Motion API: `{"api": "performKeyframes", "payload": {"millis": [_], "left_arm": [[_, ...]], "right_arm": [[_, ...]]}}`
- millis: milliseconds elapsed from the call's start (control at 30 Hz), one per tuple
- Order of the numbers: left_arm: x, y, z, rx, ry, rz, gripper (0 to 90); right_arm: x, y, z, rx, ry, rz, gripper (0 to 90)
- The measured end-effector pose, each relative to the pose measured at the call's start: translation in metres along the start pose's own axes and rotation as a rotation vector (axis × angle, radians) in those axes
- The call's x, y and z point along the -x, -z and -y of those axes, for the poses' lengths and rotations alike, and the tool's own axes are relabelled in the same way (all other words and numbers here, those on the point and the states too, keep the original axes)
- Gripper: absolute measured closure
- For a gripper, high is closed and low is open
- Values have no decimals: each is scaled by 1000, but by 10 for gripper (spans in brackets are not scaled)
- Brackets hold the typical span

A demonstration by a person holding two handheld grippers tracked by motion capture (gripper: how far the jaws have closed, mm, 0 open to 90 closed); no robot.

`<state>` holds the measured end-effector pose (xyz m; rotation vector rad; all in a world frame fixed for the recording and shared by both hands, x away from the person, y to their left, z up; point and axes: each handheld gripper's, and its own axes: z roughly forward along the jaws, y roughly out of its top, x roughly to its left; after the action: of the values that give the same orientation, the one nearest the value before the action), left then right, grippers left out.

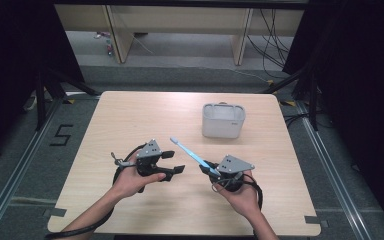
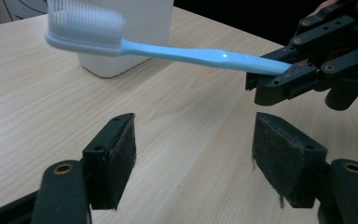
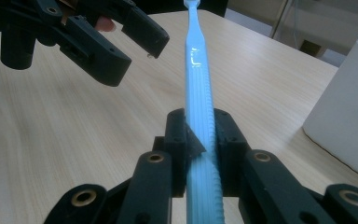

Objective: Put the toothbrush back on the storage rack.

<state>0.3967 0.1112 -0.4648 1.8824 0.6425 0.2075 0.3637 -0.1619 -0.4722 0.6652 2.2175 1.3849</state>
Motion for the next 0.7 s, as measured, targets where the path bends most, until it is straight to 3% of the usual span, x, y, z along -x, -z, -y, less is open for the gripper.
{"api": "performKeyframes", "payload": {"millis": [167, 700], "left_arm": [[3, -1, -4, 1, -13, -8, 295], [3, -3, -12, 47, 39, 12, 287]], "right_arm": [[-1, 1, -1, -10, 0, -7, 786], [-4, -2, -3, 7, 1, -1, 786]]}}
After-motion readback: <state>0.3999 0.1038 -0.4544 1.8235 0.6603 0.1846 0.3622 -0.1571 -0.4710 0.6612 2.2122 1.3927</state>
